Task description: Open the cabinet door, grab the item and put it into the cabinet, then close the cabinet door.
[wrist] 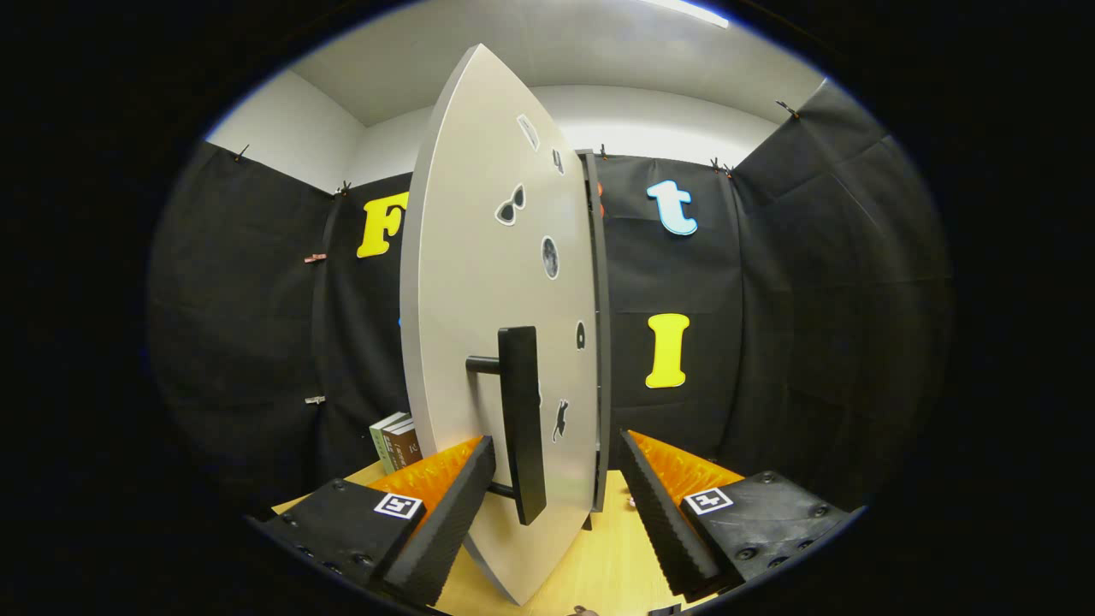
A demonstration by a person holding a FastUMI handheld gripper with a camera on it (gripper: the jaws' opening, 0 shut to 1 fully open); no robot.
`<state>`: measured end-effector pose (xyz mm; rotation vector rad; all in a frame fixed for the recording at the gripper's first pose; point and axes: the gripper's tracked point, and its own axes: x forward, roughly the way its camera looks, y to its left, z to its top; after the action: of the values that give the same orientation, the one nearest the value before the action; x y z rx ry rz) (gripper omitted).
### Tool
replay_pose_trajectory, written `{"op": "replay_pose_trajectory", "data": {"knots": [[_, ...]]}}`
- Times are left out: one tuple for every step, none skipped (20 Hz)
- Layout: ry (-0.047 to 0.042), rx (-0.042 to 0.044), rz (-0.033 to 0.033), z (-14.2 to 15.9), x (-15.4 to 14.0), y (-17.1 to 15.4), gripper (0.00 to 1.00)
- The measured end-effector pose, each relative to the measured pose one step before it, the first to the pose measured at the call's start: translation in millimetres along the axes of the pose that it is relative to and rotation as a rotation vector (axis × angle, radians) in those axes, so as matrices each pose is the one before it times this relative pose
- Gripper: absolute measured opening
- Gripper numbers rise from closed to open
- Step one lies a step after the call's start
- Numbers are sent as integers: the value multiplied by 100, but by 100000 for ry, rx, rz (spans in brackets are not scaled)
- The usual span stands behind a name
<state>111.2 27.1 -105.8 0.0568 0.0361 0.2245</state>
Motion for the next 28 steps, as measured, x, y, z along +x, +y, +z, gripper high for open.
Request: {"op": "replay_pose_trajectory", "data": {"knots": [[38, 702, 59, -310, 572, 1417, 95], [-44, 904, 241, -214, 603, 1203, 95], [-177, 870, 250, -165, 844, 1213, 95], [-49, 314, 358, -255, 731, 1227, 95], [-41, 26, 348, -205, 782, 1103, 95], [318, -45, 872, -147, 525, 1051, 95], [136, 387, 1644, -62, 425, 1282, 95], [-379, 1022, 1865, 177, 223, 1259, 96], [-1211, 788, 1577, 339, 359, 967, 96], [-1207, 119, 1122, 400, 41, 822, 96], [-627, -537, 512, 104, 22, 550, 96], [-159, -1060, -134, 61, -30, 249, 96], [117, -1320, -1006, -44, 36, -126, 97], [373, -1420, -1357, -124, -188, -251, 97], [409, -802, -1425, -42, -48, -357, 97], [267, -422, -1809, -28, -137, -528, 97], [-48, 102, -2154, 131, -139, -548, 96], [49, 603, -2586, 185, -90, -678, 96], [1182, 429, -2416, -178, -52, -633, 96], [890, -283, -2183, -29, 10, -584, 96], [-395, -743, -1502, 260, -16, -432, 97], [-1310, -343, -990, 509, -121, -385, 97], [-1132, -155, -155, 512, -109, -70, 96], [-776, -464, -64, 399, -79, -41, 96], [-44, -1092, -374, 48, -17, -258, 96], [122, -1377, -397, 93, -84, -204, 96], [-385, -834, -744, 256, -64, -250, 96], [-210, 65, -182, 138, -154, -35, 96]]}}
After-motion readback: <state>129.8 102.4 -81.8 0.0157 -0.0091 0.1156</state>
